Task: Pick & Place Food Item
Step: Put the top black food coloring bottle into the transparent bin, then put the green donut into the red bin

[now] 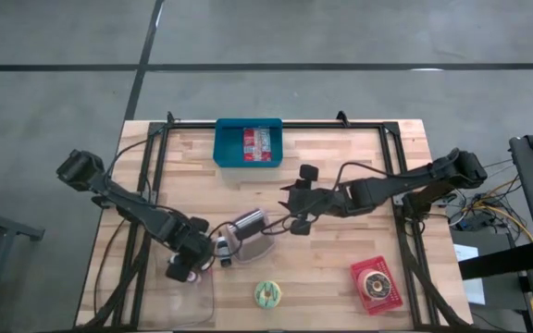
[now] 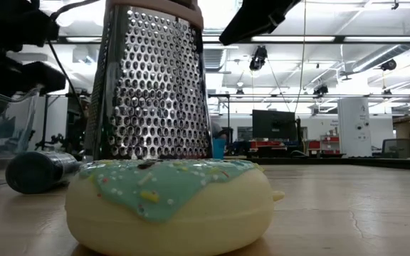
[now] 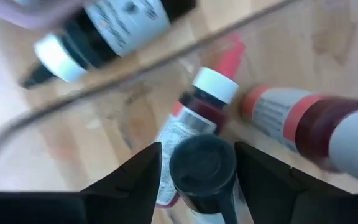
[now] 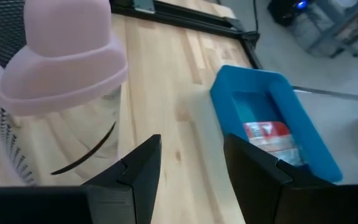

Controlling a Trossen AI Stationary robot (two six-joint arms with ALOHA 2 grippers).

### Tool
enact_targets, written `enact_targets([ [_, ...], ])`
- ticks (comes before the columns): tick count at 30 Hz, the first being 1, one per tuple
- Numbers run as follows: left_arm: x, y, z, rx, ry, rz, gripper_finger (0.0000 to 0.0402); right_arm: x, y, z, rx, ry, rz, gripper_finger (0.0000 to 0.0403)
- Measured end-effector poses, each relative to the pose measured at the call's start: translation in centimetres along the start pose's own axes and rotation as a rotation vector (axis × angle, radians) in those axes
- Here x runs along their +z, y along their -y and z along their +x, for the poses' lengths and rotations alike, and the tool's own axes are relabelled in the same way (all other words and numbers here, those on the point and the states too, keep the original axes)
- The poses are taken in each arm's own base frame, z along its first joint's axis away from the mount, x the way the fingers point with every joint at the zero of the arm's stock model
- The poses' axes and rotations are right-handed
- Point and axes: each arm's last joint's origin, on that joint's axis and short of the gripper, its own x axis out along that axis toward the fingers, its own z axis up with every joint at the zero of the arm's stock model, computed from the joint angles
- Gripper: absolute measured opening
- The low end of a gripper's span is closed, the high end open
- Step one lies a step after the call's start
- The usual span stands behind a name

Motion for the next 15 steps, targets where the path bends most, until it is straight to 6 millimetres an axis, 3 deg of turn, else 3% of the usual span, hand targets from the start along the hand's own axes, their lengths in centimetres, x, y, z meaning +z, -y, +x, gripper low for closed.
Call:
enact_targets([
  [15, 1.1, 1.7, -2.8, 0.101, 0.139, 0.062, 0.0206, 0.2, -0.3, -0.5, -0.041, 0.016, -0.018, 0.0169],
])
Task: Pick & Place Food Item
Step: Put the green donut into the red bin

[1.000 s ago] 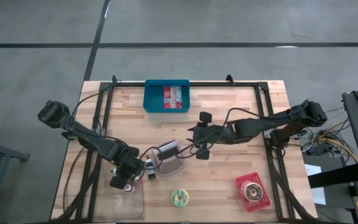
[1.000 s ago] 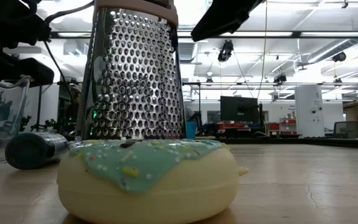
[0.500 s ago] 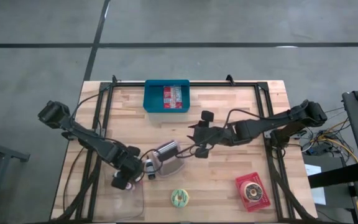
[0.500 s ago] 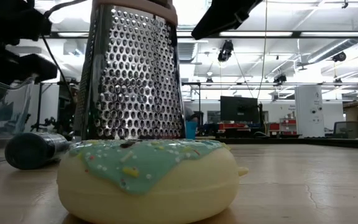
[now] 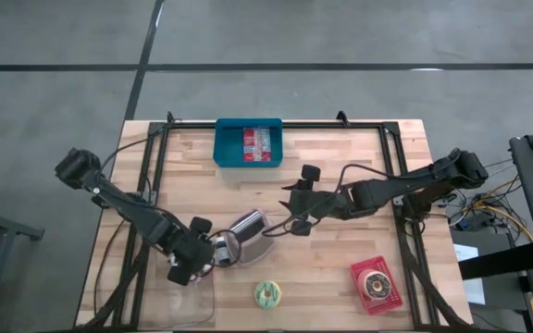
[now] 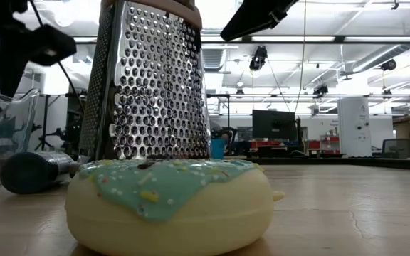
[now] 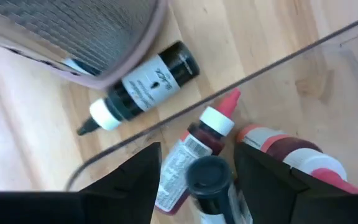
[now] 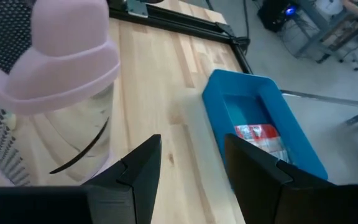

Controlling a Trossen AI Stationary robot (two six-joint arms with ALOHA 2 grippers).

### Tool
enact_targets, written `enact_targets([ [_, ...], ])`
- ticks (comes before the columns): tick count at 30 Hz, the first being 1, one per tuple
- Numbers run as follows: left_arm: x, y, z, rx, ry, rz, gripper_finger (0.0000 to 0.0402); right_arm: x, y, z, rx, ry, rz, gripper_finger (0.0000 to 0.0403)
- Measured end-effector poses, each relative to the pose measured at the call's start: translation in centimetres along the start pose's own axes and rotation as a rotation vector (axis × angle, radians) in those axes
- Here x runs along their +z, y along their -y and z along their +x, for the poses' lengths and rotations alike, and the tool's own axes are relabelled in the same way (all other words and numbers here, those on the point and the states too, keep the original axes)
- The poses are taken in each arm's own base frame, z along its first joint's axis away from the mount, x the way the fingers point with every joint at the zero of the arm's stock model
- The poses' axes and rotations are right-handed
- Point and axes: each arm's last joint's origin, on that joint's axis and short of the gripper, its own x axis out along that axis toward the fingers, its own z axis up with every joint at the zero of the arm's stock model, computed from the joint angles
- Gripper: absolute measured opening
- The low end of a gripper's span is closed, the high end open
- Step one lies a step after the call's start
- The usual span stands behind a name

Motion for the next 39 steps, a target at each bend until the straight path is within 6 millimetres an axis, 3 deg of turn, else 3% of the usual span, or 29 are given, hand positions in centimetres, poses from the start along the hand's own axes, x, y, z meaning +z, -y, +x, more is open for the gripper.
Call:
enact_targets([
  [13, 0.1, 0.1, -4.6, 0.236, 0.259, 0.005, 0.0207, 0.2, -0.1, -1.1, -0.190, 0.020, -0.015, 0.0169],
  [19, 0.7, 0.4, -6.0, 0.187, 0.403, 0.102, 0.0207, 0.2, -0.5, -1.5, -0.210, 0.024, -0.040, 0.0169],
  [30, 2.1, 1.4, -4.4, 0.120, 0.398, 0.356, 0.0207, -0.1, -2.0, -2.4, -0.167, 0.020, -0.075, 0.0169],
  [39, 3.1, 2.1, -2.6, 0.035, 0.372, 0.436, 0.0207, -0.5, -2.9, -3.2, -0.159, 0.007, -0.084, 0.0169],
])
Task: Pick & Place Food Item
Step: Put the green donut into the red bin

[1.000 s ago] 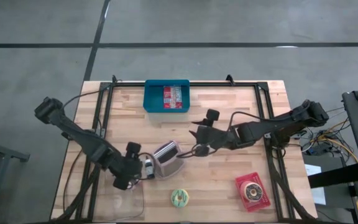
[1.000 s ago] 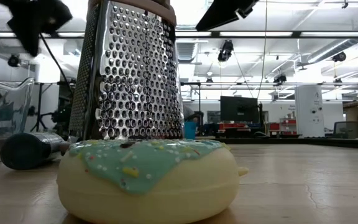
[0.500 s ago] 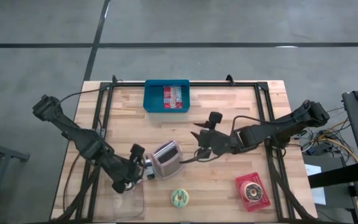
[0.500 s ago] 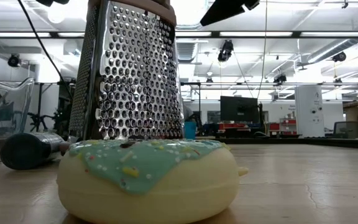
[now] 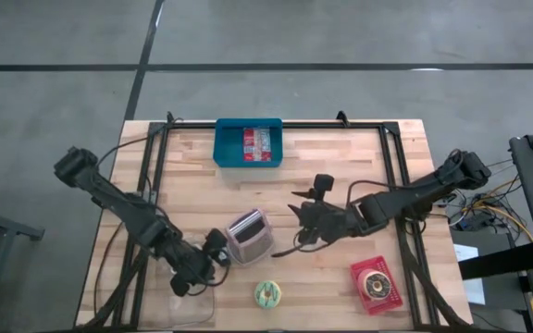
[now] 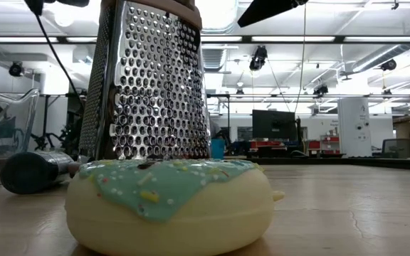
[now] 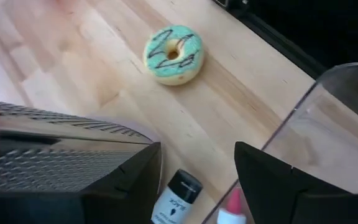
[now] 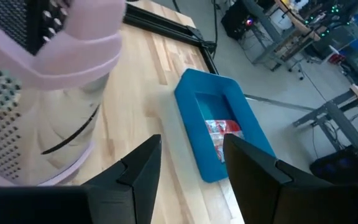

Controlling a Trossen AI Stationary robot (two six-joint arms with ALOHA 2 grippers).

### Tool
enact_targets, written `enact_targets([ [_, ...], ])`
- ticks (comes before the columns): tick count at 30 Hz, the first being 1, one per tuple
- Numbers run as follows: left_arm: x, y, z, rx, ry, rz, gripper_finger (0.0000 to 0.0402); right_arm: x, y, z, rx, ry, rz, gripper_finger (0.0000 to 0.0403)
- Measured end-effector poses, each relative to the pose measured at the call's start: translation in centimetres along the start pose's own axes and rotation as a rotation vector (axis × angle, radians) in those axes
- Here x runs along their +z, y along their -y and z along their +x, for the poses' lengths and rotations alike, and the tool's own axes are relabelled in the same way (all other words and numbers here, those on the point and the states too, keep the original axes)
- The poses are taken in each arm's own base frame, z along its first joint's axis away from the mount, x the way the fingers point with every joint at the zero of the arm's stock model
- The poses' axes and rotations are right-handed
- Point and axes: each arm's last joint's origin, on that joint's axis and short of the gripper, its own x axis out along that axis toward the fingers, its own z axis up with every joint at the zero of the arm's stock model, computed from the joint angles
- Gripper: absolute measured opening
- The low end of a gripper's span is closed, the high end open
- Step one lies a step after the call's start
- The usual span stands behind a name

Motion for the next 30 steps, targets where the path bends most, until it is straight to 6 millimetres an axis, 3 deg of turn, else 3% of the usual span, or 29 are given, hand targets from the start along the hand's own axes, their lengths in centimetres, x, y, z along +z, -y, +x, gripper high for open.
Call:
enact_targets([
  [3, 0.1, 0.1, 0.6, -0.006, -0.004, -0.012, 0.0207, 0.0, -0.6, -0.6, 0.041, 0.012, -0.011, 0.0169],
  [7, 0.4, 0.0, 0.9, 0.018, 0.021, -0.053, 0.0207, 0.0, -2.0, -1.6, 0.230, 0.021, 0.014, 0.0169],
  [11, 0.5, -0.4, 0.5, 0.132, 0.027, -0.092, 0.0207, 0.0, -3.3, -2.6, 0.390, 0.019, 0.067, 0.0169],
  [17, 1.0, -0.9, -0.3, 0.301, 0.083, -0.134, 0.0207, -0.5, -5.7, -3.1, 0.456, 0.010, 0.177, 0.0169],
  [30, 3.0, -0.7, -2.4, 0.563, 0.275, -0.076, 0.0207, -2.0, -11.4, 0.2, 0.614, -0.007, 0.305, 0.0169],
])
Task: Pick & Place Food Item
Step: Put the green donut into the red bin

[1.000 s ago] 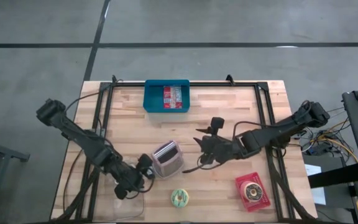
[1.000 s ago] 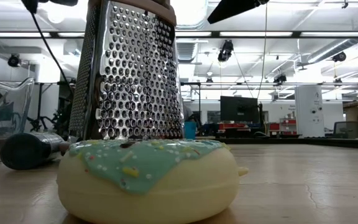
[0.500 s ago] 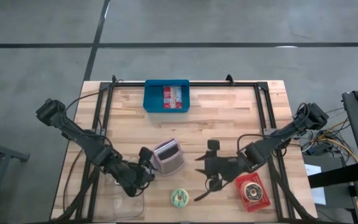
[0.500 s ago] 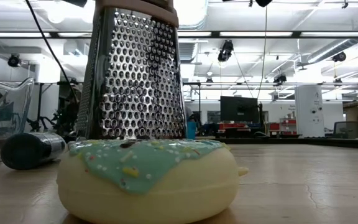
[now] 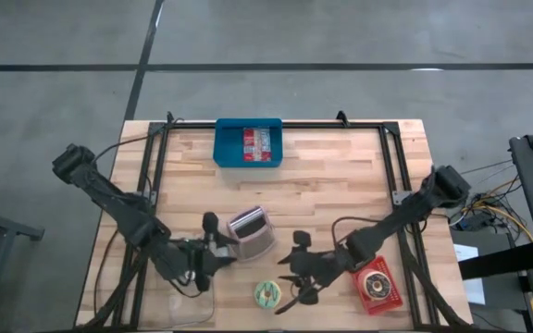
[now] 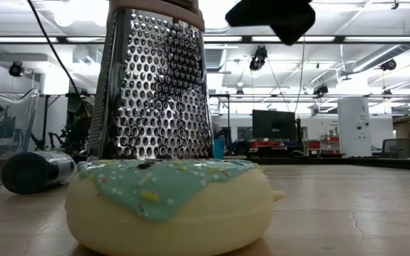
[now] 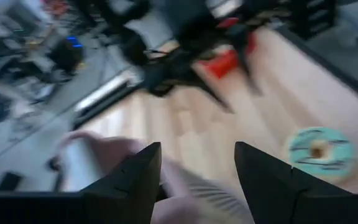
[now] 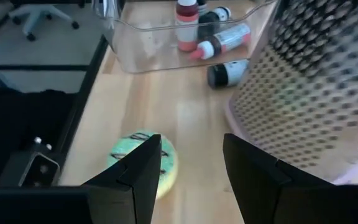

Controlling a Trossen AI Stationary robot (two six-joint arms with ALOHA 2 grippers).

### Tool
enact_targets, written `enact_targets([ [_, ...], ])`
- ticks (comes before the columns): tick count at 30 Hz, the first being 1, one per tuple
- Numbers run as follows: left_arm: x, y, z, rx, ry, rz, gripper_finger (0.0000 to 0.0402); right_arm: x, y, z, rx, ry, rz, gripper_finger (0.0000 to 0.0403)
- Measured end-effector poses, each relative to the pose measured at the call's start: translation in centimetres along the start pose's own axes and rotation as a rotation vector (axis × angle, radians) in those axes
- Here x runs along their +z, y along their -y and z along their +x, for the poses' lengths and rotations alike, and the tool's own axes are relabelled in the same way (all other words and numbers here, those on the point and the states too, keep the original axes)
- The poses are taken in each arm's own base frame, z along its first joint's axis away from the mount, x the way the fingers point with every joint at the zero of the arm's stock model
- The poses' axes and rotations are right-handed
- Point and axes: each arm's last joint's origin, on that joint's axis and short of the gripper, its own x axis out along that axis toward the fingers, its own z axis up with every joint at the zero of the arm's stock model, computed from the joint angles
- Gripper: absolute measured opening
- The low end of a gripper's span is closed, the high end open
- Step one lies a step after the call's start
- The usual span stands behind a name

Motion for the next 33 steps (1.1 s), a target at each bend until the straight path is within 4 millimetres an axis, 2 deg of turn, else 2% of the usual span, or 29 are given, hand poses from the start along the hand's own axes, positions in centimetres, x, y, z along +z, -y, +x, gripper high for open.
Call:
enact_targets([
  [4, 0.1, -1.0, -1.5, 0.087, -0.001, -0.005, 0.0207, -0.9, -0.2, 1.4, 0.002, -0.016, 0.057, 0.0169],
  [9, -0.4, -2.1, -3.2, 0.096, 0.024, -0.059, 0.0207, -1.8, -0.3, 2.5, -0.008, -0.034, 0.084, 0.0169],
  [17, -3.9, -3.2, -5.1, 0.152, 0.052, -0.120, 0.0207, -2.1, -0.5, 2.9, 0.015, -0.043, -0.014, 0.0161],
  [22, -6.1, -3.7, -6.2, 0.162, 0.107, -0.173, 0.0206, -1.9, 0.1, 3.1, 0.012, -0.047, 0.099, 0.0152],
  [26, -7.7, -3.9, -6.8, 0.170, 0.140, -0.182, 0.0206, -1.6, 0.9, 3.4, -0.002, -0.047, 0.139, 0.0176],
  [33, -9.5, -4.4, -7.7, 0.172, 0.176, -0.209, 0.0206, -1.2, 2.1, 4.0, 0.068, -0.089, 0.244, 0.0249],
])
